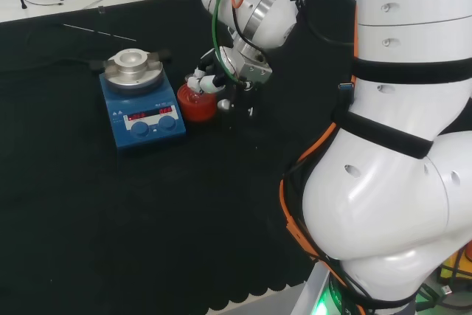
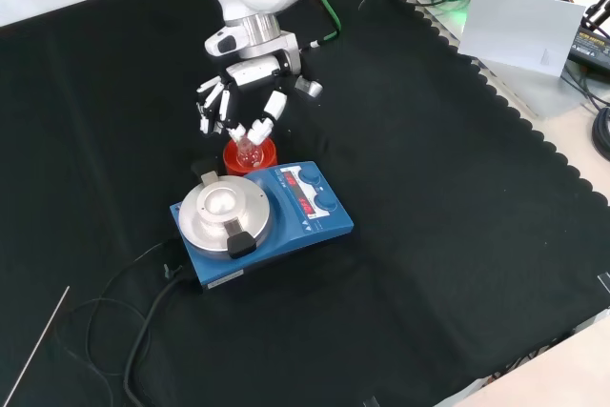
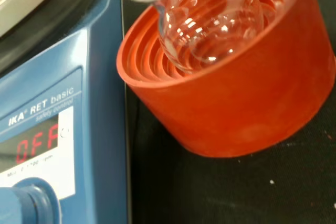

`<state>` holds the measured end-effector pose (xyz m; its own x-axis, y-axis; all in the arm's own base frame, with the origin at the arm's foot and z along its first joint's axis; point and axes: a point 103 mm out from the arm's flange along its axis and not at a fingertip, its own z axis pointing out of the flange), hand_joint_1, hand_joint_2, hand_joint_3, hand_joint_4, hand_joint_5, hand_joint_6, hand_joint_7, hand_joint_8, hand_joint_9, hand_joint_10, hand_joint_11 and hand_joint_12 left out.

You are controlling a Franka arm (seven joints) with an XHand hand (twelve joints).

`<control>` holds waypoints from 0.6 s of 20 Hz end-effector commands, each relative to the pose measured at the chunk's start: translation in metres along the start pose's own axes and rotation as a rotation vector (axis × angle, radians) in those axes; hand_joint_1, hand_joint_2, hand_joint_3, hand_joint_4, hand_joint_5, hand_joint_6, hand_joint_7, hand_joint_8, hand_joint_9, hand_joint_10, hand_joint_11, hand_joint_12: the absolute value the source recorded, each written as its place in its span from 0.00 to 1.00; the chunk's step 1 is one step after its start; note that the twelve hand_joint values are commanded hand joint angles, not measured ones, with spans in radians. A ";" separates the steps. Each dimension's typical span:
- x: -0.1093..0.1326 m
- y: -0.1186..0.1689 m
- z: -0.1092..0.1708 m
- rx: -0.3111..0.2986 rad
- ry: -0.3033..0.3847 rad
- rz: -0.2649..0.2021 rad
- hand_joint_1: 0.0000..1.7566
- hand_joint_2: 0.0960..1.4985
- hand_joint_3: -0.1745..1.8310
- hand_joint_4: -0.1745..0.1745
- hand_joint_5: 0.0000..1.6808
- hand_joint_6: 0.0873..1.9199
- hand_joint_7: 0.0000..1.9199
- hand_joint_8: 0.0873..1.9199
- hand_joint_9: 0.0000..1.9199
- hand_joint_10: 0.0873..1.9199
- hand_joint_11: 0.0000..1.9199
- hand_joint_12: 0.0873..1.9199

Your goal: Pick up the round-bottom flask.

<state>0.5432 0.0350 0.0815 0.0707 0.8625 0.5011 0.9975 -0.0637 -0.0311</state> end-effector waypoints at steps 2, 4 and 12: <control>0.013 -0.001 -0.009 -0.052 -0.015 -0.010 0.62 0.44 0.41 1.00 0.69 0.43 0.32 0.24 0.38 0.22 0.13 0.67; 0.018 -0.001 -0.009 -0.054 -0.031 -0.007 0.62 0.41 0.45 1.00 0.69 0.45 0.33 0.24 0.39 0.22 0.14 0.67; 0.015 -0.003 -0.010 -0.014 -0.017 -0.014 0.60 0.52 0.33 1.00 0.63 0.47 0.30 0.25 0.37 0.22 0.13 0.68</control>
<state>0.5426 0.0469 0.0983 0.0608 0.8728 0.4844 0.9972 -0.0738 0.0079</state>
